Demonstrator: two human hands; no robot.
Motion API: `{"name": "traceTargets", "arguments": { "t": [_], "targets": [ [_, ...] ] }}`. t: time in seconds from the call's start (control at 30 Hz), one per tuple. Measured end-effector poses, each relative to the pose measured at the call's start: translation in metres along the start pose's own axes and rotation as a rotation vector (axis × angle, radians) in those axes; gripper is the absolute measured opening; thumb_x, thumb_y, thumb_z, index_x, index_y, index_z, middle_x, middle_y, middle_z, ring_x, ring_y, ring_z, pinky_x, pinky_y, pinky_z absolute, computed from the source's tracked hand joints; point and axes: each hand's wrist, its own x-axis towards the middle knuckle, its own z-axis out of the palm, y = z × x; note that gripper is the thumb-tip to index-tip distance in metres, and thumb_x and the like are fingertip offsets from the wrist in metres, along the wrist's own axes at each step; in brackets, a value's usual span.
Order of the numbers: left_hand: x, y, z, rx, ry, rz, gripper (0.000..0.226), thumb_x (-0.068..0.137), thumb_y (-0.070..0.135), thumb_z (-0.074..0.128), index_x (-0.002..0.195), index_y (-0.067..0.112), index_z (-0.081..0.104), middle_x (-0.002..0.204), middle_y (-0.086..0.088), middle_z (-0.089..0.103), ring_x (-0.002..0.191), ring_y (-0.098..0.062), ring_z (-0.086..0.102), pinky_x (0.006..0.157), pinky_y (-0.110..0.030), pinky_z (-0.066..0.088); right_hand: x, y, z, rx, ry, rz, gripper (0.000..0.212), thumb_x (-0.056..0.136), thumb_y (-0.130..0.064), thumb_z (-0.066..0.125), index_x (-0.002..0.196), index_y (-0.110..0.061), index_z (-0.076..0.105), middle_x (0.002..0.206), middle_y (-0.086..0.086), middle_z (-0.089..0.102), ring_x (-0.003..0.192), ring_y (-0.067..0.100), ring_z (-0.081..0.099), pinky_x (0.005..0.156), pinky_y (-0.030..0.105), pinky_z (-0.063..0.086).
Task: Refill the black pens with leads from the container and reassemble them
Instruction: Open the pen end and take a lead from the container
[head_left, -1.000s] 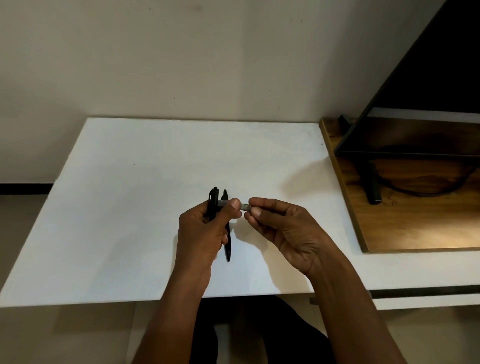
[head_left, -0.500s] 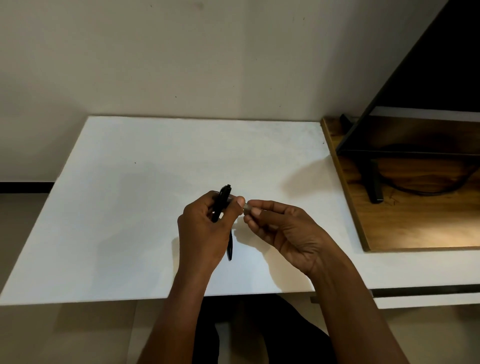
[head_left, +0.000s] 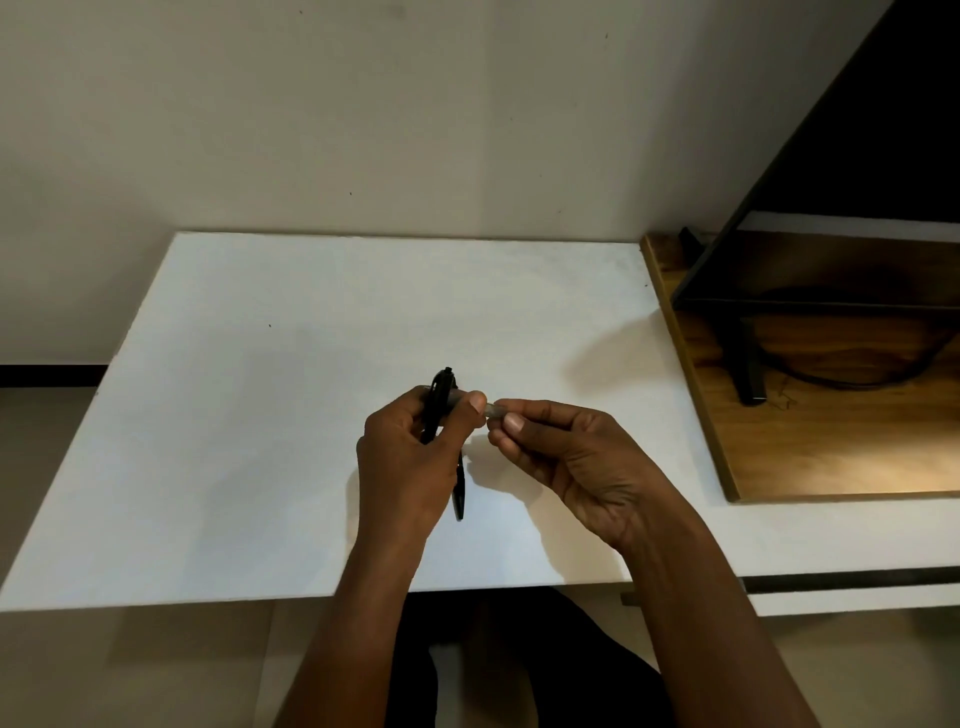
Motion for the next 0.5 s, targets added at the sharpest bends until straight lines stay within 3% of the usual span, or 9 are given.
{"name": "traceTargets", "arguments": {
  "t": [0.13, 0.27, 0.5],
  "targets": [
    [0.0, 0.0, -0.002, -0.142, -0.088, -0.169, 0.009, 0.082, 0.031, 0.077, 0.083, 0.023, 0.078, 0.076, -0.001, 0.077, 0.044, -0.003, 0.05, 0.041, -0.013, 0.039, -0.001, -0.004, -0.004, -0.111, 0.018, -0.101, 0.023, 0.077, 0.003, 0.073, 0.099, 0.004, 0.076, 0.097, 0.022, 0.077, 0.083, 0.026, 0.077, 0.077, 0.027, 0.062],
    [0.0, -0.002, -0.004, -0.29, -0.146, -0.33, 0.012, 0.079, 0.027, 0.08, 0.085, 0.017, 0.078, 0.085, -0.016, 0.064, 0.04, -0.005, 0.041, 0.034, -0.014, 0.032, -0.004, -0.011, -0.006, -0.225, -0.007, -0.182, 0.033, 0.07, -0.008, 0.079, 0.102, 0.0, 0.075, 0.094, 0.024, 0.077, 0.082, 0.027, 0.076, 0.076, 0.028, 0.061],
    [0.001, -0.007, -0.002, -0.47, -0.201, -0.471, 0.013, 0.07, 0.033, 0.083, 0.072, 0.02, 0.081, 0.091, -0.009, 0.074, 0.04, -0.006, 0.038, 0.03, -0.017, 0.026, -0.008, -0.017, -0.005, -0.292, -0.017, -0.293, 0.02, 0.076, -0.008, 0.082, 0.094, -0.003, 0.075, 0.089, 0.024, 0.077, 0.082, 0.032, 0.077, 0.069, 0.028, 0.06]
  ]
}}
